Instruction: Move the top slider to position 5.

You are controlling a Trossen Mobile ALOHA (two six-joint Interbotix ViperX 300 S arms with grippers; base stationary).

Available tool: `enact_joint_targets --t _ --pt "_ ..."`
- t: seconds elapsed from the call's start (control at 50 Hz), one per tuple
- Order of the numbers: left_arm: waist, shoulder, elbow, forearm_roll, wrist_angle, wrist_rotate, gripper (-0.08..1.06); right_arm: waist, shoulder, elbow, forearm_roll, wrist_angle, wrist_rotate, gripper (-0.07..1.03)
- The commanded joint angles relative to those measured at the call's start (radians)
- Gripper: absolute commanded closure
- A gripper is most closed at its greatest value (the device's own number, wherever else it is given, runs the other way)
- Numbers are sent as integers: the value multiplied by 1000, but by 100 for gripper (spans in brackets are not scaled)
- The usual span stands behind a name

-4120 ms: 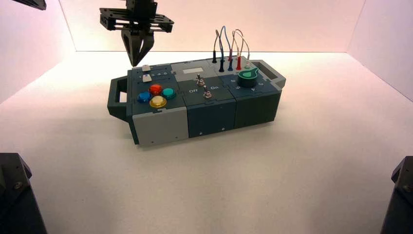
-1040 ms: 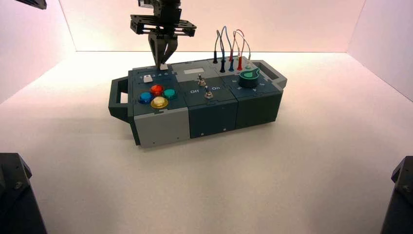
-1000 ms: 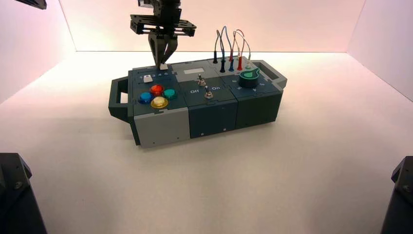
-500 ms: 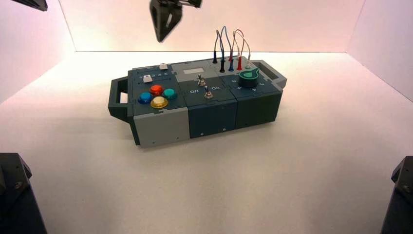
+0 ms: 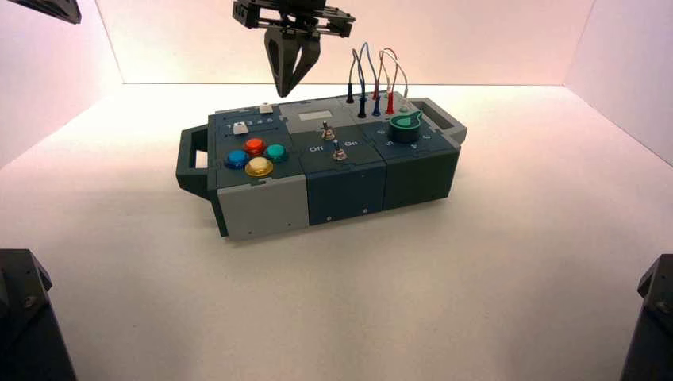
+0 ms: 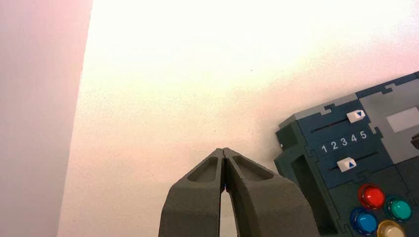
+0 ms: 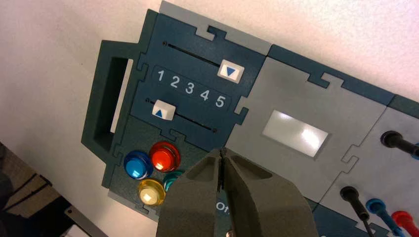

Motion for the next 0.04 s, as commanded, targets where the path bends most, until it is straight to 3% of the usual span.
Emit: enact_joint_targets --t 0.02,0.04 --pt "-2 -8 -32 2 -9 3 101 11 -58 -3 5 -6 -3 98" --pt "-2 -8 -32 2 -9 3 101 8 -60 -3 5 -8 -3 98"
